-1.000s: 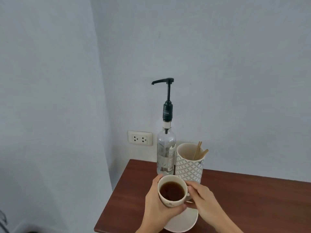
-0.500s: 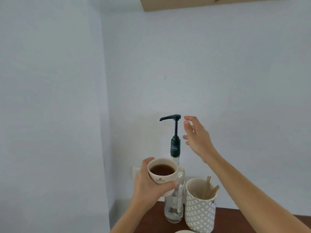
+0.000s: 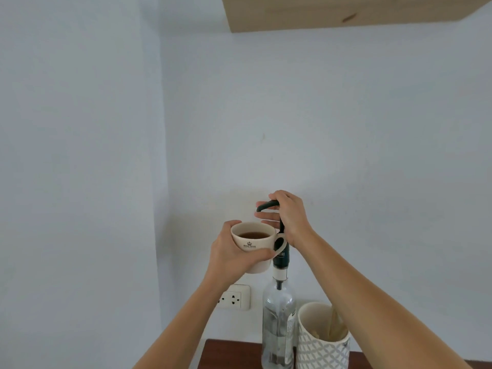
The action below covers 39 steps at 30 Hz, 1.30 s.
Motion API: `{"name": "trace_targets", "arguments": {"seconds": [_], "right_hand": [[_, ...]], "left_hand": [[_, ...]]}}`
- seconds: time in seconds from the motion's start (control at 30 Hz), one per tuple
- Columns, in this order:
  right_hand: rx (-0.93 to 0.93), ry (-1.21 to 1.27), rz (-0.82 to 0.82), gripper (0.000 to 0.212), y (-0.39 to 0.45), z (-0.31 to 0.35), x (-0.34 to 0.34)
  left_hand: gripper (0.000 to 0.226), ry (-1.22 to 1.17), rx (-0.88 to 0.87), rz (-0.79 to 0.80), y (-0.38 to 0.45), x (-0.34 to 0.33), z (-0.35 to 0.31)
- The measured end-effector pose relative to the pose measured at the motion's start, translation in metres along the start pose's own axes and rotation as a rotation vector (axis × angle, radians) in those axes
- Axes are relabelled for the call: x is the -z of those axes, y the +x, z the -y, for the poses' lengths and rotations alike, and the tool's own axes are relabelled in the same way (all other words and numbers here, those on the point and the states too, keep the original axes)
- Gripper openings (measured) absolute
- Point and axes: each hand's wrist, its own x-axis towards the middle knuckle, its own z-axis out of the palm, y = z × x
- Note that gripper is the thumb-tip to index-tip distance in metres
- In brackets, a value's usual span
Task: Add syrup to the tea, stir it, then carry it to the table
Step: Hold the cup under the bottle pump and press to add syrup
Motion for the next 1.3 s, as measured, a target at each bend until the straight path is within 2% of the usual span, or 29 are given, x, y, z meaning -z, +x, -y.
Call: {"name": "trace_targets", "arguments": {"seconds": [0.43,0.83,1.3], "right_hand": [[0.129,-0.014,-0.016,0.026,0.001,-0.012,-0.002],[0.151,-0.117,-0.071,0.023,0.003,-0.015,-0.002],[0.146,-0.107,-0.107,0.026,0.005,-0.016,-0.003]], "left_hand": [[0.090,-0.035,0.012,0.024,0.011,0.004,-0.005],[0.084,-0.043,0.015,0.023,0.011,0.003,-0.007],[0.088,-0.055,0.036,0.017,0.009,0.001,-0.010]]}}
